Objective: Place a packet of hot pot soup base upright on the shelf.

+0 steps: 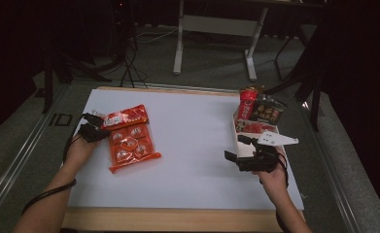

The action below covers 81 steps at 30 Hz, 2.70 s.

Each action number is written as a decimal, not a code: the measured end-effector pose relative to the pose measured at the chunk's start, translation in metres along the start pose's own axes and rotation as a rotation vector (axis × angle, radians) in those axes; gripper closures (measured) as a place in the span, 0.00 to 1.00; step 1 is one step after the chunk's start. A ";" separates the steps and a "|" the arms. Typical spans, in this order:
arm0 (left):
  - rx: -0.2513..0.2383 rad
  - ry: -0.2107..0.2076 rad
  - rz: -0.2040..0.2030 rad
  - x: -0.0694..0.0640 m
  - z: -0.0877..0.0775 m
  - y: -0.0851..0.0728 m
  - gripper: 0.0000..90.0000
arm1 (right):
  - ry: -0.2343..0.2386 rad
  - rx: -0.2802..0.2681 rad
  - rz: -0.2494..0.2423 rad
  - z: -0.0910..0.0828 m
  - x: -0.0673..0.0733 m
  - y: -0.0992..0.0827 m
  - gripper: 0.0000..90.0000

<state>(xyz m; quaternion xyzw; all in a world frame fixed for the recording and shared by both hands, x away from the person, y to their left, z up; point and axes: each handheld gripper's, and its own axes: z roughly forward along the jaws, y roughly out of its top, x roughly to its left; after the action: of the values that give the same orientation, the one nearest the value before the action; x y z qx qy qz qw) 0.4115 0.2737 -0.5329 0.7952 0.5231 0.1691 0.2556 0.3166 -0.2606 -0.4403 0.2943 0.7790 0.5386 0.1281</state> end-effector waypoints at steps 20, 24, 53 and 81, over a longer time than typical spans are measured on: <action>0.001 -0.146 0.163 -0.071 0.019 0.030 1.00 | -0.004 -0.009 0.005 -0.003 -0.001 0.000 0.16; 0.003 -0.171 0.205 -0.090 0.022 0.036 1.00 | -0.004 -0.009 0.005 -0.004 -0.001 0.000 0.16; 0.029 -0.328 0.326 -0.132 -0.019 0.015 1.00 | -0.004 -0.013 0.009 -0.006 -0.001 0.000 0.16; 0.112 -0.445 0.338 -0.162 -0.028 -0.021 1.00 | -0.008 -0.011 -0.041 -0.003 0.003 0.001 0.18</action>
<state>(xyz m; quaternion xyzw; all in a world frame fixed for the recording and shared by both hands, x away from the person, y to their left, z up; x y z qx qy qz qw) 0.3169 0.1380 -0.5220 0.9016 0.3227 0.0015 0.2880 0.3135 -0.2611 -0.4377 0.2796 0.7814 0.5389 0.1441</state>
